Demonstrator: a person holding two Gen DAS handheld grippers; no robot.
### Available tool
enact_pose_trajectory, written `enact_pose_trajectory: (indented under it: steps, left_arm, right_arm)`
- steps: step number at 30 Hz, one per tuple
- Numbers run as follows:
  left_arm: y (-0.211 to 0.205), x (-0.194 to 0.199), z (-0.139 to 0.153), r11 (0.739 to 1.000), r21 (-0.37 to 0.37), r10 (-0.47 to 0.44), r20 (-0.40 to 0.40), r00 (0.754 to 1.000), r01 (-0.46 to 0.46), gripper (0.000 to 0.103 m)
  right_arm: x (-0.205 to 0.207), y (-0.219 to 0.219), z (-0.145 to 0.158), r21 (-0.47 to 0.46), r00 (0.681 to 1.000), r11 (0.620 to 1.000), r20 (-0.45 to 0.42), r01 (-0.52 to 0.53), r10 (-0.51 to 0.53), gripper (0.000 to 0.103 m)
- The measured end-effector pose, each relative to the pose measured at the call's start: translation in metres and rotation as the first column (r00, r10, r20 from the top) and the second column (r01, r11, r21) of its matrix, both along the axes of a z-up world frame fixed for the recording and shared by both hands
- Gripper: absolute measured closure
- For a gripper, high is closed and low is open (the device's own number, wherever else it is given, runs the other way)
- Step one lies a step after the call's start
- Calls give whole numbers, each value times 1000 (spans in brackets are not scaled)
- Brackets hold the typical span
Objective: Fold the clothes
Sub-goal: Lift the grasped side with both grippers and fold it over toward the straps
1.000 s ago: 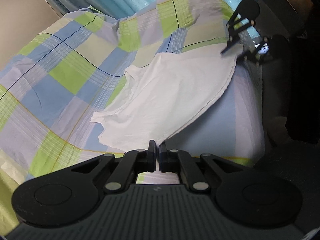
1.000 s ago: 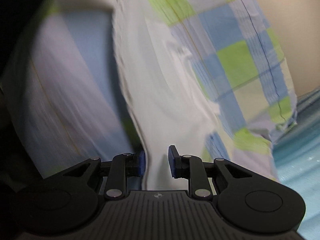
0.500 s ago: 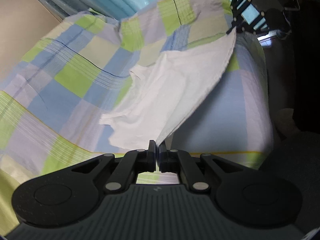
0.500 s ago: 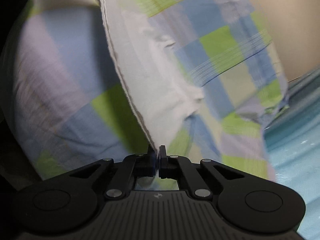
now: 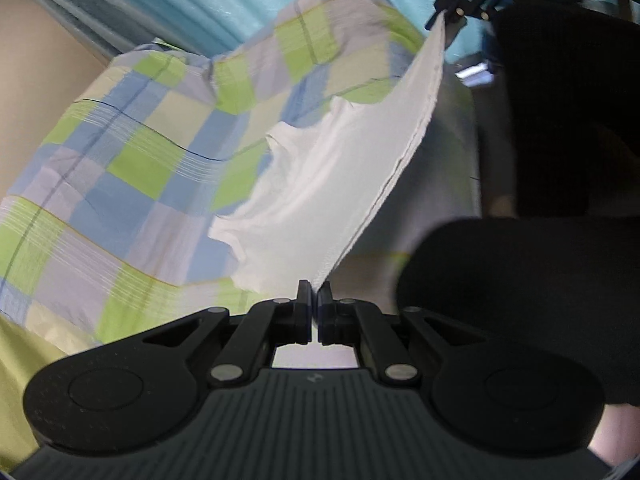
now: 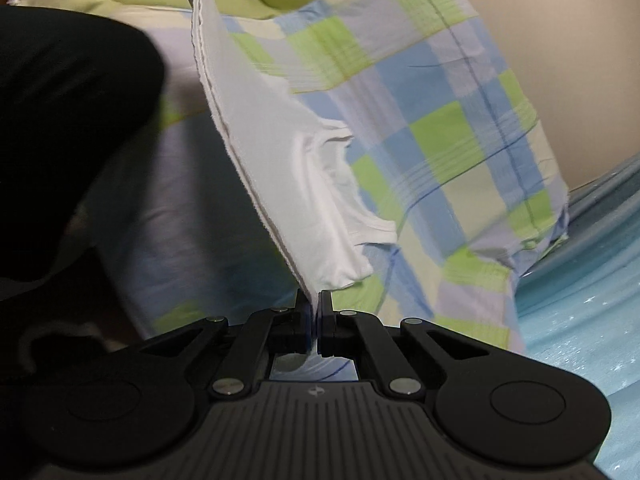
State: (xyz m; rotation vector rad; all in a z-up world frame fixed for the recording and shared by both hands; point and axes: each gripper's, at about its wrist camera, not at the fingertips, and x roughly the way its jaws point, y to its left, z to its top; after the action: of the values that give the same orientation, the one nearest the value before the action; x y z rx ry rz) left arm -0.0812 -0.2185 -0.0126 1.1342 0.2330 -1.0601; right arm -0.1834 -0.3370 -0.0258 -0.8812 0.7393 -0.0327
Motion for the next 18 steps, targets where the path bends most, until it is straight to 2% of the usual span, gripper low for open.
enact_pose_trajectory:
  steps: [4,8,13,18]
  left_arm:
    - [6,-10,-1,1000,14,-10,-22,1000,10,101]
    - [-1,0,3,1000,19,-19,-27,999,19,101]
    - [-22,41,11,1000,7,-6,-31,1000,6,101]
    - [-59,108,20,1000,20,1,-54,999,0,101]
  right_arm:
    - [-11,8,8,23,1000,1000,-11,4,-4,103]
    - [1,1,14,41,999,999,-40,-10,12,103]
    - [30,-20,27,64,998,998,-61,-20,24,103]
    - [79,-65,44,154,994,988,-108,1,16,103]
